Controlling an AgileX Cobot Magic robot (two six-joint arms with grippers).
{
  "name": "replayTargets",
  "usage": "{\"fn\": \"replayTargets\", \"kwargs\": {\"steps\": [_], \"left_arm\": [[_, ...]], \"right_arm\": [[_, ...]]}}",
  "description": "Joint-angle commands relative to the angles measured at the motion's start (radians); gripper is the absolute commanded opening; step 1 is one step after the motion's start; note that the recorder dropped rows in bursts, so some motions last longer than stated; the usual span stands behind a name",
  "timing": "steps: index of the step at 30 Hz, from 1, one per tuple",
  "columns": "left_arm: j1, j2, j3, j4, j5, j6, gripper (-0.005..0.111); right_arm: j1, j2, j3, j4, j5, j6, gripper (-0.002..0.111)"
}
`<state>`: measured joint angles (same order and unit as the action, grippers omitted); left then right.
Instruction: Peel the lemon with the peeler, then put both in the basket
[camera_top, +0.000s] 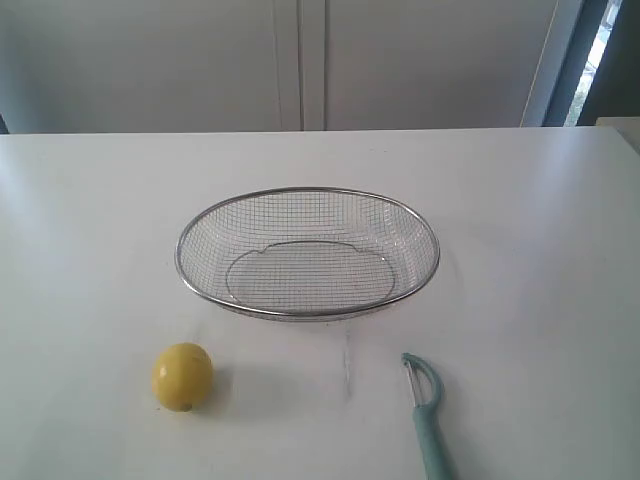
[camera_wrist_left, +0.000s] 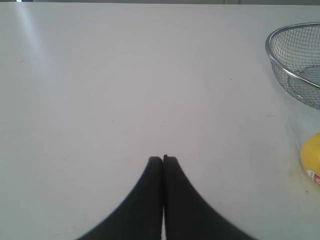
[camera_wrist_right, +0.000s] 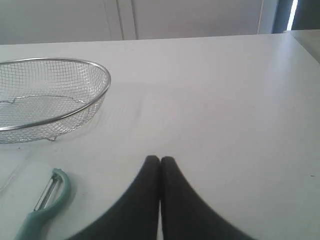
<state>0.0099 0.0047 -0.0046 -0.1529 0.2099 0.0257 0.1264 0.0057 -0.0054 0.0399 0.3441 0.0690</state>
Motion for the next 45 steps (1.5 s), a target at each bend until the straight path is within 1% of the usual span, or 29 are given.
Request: {"fn": "replayTargets", "kwargs": {"steps": [1,33,36,45], "left_arm": [[0.000,-0.005,0.005,-0.002,0.000,0.001,0.000],[0.000,-0.005,0.005,-0.002,0.000,0.001,0.000],[0.000,-0.005,0.005,-0.002,0.000,0.001,0.000],[0.000,-0.005,0.005,-0.002,0.000,0.001,0.000]], "right_arm": [[0.002,-0.006,0.005,-0.007,-0.007,-0.006,0.000],[0.002,-0.006,0.005,-0.011,-0.011,-0.018,0.000],[0.002,-0.006,0.005,-0.011,-0.045,-0.018,0.000],[0.002,-0.006,0.005,-0.005,-0.243,-0.011,0.000]]}}
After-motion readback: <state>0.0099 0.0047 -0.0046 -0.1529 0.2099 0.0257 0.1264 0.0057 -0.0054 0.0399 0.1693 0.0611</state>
